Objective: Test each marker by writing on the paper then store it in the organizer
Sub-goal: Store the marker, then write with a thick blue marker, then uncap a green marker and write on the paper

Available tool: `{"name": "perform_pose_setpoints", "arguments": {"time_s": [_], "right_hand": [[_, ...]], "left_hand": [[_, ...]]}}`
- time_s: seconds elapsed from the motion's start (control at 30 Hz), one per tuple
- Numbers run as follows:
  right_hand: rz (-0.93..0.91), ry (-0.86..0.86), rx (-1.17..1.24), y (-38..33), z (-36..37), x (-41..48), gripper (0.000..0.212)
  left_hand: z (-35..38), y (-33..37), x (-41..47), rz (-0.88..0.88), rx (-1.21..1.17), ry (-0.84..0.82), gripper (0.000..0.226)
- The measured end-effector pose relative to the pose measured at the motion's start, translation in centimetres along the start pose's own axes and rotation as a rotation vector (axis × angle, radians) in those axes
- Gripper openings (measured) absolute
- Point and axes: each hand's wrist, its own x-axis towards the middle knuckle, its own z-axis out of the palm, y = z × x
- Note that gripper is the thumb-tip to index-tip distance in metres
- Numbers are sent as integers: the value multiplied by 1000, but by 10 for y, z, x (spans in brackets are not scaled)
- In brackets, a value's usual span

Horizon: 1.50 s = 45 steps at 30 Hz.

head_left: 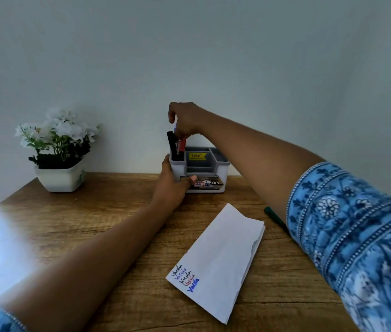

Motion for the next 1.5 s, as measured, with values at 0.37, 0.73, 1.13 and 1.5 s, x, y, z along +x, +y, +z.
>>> {"name": "perform_pose_setpoints", "arguments": {"time_s": [0.37, 0.73, 1.13, 1.5], "right_hand": [[-56, 165, 75, 29, 20, -2, 25], [27, 439, 65, 36, 2, -71, 26], [190, 238, 6, 47, 12, -236, 15], [494, 65, -224, 93, 17, -269, 20]], "left_hand": [[0, -2, 1, -8, -9, 1, 81], [-11, 8, -15, -116, 24, -41, 90], [-73, 10, -116, -18, 277, -471, 54], [-89, 9, -128, 202, 538, -873, 80]]}}
